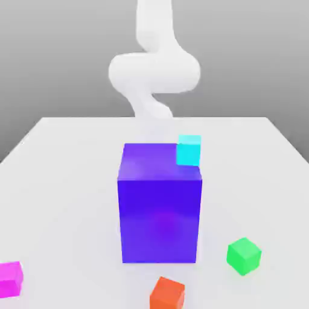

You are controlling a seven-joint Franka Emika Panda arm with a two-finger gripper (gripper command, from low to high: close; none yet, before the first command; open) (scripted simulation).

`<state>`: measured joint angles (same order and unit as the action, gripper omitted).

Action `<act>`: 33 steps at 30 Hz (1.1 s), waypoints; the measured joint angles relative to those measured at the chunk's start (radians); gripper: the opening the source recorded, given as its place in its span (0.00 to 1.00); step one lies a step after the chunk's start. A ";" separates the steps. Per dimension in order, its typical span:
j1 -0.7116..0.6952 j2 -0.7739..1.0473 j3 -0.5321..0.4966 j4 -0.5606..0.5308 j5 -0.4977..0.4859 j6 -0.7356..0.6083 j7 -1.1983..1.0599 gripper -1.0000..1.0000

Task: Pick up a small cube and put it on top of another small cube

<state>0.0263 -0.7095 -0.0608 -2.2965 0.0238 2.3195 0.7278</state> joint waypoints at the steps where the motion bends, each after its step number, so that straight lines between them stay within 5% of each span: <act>1: 0.011 0.039 -0.027 0.001 0.011 0.009 -0.031 0.50; 16: 0.072 0.585 -0.330 0.023 0.260 0.123 -0.541 0.50; 24: -0.025 0.869 -0.361 0.033 0.369 0.188 -0.795 0.50; 33: -0.144 1.144 -0.373 0.041 0.362 0.309 -0.977 0.50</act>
<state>-0.1173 0.4346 -0.4338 -2.2553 0.3862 2.6289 -0.2490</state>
